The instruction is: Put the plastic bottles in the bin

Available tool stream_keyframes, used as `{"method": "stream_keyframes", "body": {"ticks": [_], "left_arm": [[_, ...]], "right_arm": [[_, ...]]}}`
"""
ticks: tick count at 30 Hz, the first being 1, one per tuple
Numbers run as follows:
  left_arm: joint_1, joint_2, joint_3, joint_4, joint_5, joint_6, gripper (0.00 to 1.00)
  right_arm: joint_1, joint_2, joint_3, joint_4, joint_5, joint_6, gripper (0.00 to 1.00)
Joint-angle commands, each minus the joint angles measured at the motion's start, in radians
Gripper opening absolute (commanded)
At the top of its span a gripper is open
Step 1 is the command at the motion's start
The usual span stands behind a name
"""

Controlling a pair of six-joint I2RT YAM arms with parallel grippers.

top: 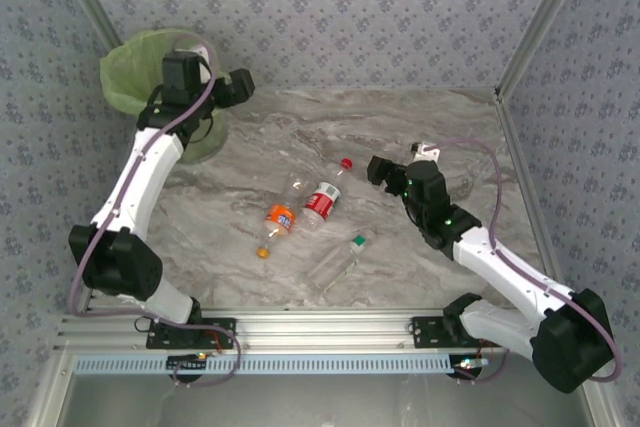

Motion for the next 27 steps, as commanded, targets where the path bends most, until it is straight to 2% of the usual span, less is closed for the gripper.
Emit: {"method": "stream_keyframes", "body": {"ticks": [1,5,7,11,18,27], "left_arm": [[-0.037,-0.057,-0.031,0.055,-0.042,0.040,0.99],[-0.063,-0.064,-0.043,0.012,-0.046,0.036,0.99],[-0.084,-0.076,-0.078,0.012,-0.047,0.036,0.99],[-0.122,-0.095,-0.131,-0.003,-0.044,0.071,0.99],[-0.177,-0.099,-0.177,-0.050,0.003,0.127,0.99],[-0.254,-0.084,-0.236,-0.108,0.007,0.185,0.99]], "right_arm": [[-0.007,0.002,-0.023,0.000,0.065,0.036,0.99],[-0.055,0.000,-0.011,-0.039,-0.028,0.073,0.99],[-0.073,-0.014,0.003,-0.108,-0.018,0.126,0.99],[-0.073,-0.089,-0.099,0.032,-0.069,0.059,0.99],[-0.049,-0.068,-0.060,-0.070,-0.168,-0.078,0.99],[0.014,-0.059,-0.032,-0.145,-0.214,-0.183,0.99]]}}
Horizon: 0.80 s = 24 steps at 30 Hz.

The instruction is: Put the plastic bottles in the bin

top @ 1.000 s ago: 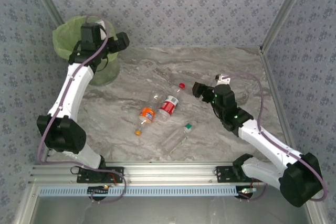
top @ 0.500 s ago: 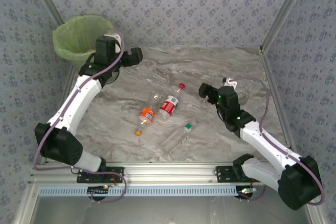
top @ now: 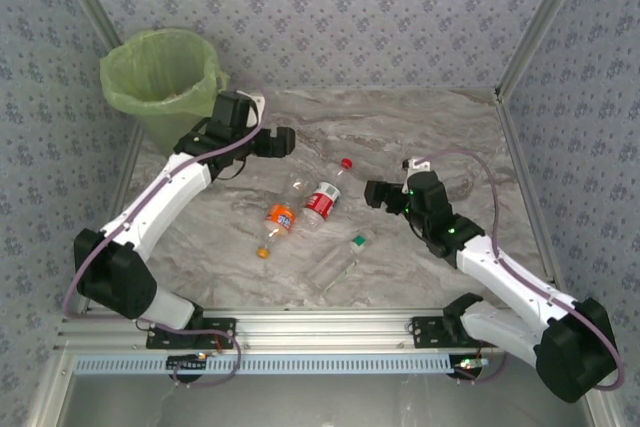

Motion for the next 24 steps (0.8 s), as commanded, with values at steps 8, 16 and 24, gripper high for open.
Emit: {"method": "stream_keyframes", "body": {"ticks": [8,16,24], "left_arm": [[-0.014,-0.031,-0.028,-0.132,0.012,0.013,0.99],[-0.039,-0.024,-0.141,-0.155,0.079,-0.098,0.99],[-0.130,0.005,-0.226,-0.115,0.087,-0.091,0.99]], "right_arm": [[0.058,-0.017,0.016,0.010,-0.093,-0.088,0.99],[0.068,-0.014,-0.008,0.033,-0.089,-0.051,0.99],[0.068,0.003,-0.007,0.035,-0.068,-0.019,0.99]]}}
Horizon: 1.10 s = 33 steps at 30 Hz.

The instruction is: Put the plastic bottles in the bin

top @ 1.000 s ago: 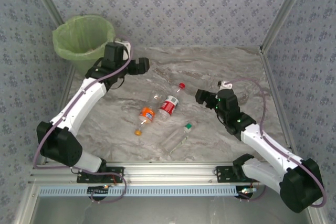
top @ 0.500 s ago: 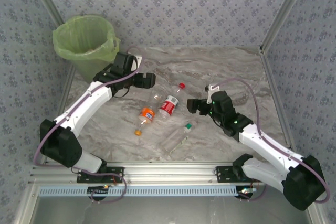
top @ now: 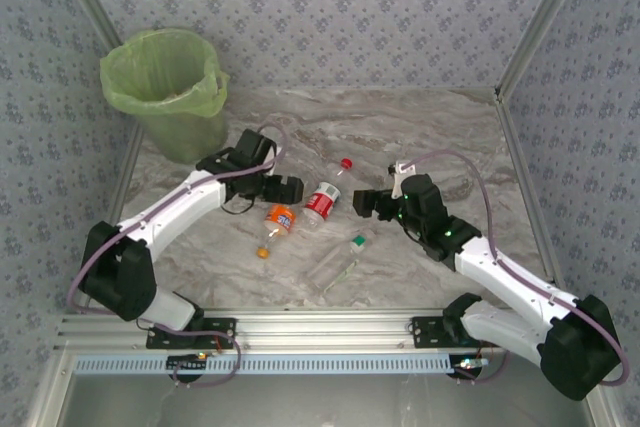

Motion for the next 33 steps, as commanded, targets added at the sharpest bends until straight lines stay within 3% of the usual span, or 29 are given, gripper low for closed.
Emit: {"method": "stream_keyframes", "body": {"ticks": [1,12,17,21,26,33], "left_arm": [[-0.035,0.008,-0.015,0.013,0.017,-0.009,0.99],[-0.056,0.084,-0.056,0.076,-0.036,-0.045,0.99],[-0.059,0.126,-0.055,0.078,-0.004,-0.025,0.99],[-0.056,0.118,-0.096,0.046,-0.105,-0.052,0.99],[-0.048,0.175,-0.066,0.067,-0.130,-0.100,0.99],[-0.049,0.306,0.024,0.089,-0.184,-0.069,0.89]], "right_arm": [[0.007,0.003,-0.006,0.014,0.022,0.023,0.99],[0.009,0.019,-0.012,0.033,0.016,0.037,0.99],[0.011,0.024,-0.002,0.019,0.018,0.038,0.99],[0.014,0.014,-0.004,0.002,0.038,0.040,0.99],[0.016,0.025,-0.008,0.026,0.041,0.051,0.99],[0.020,0.025,-0.003,0.019,0.047,0.054,0.99]]}}
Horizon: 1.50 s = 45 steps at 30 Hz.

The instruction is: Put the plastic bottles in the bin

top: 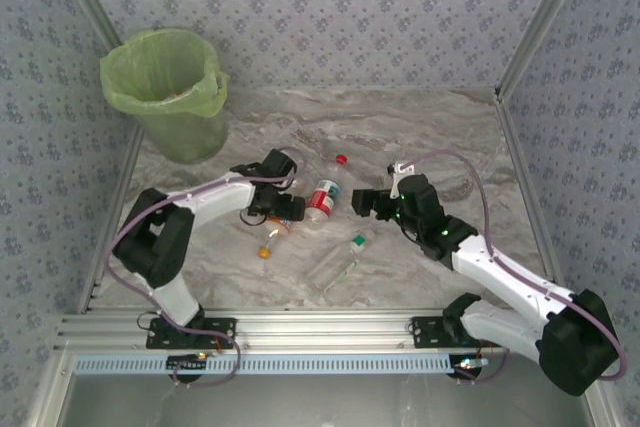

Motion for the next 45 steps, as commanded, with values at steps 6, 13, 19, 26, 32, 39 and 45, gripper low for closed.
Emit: {"method": "stream_keyframes", "body": {"ticks": [6,13,19,26,32,39,45], "left_arm": [[0.001,0.150,0.170,-0.041,-0.099,0.082,0.87],[0.001,0.195,0.172,-0.024,-0.100,0.093,0.77],[0.010,0.195,0.156,-0.012,-0.113,0.088,0.65],[0.018,0.146,0.134,0.006,-0.112,0.097,0.55],[0.021,0.078,0.103,0.022,-0.110,0.114,0.48],[0.020,-0.024,0.061,0.049,-0.100,0.118,0.36],[0.020,-0.112,0.031,0.075,-0.095,0.125,0.18]], "right_arm": [[0.012,-0.011,0.000,-0.012,0.031,0.018,0.99],[0.013,-0.014,0.001,-0.019,0.046,0.022,0.99],[0.015,-0.009,0.009,-0.014,0.048,0.010,0.99],[0.017,0.004,0.020,-0.017,0.056,0.008,0.99],[0.021,0.011,0.019,-0.016,0.069,0.018,0.99],[0.027,0.022,0.023,-0.003,0.048,0.013,0.99],[0.041,0.048,0.043,0.001,0.043,0.003,0.99]]}}
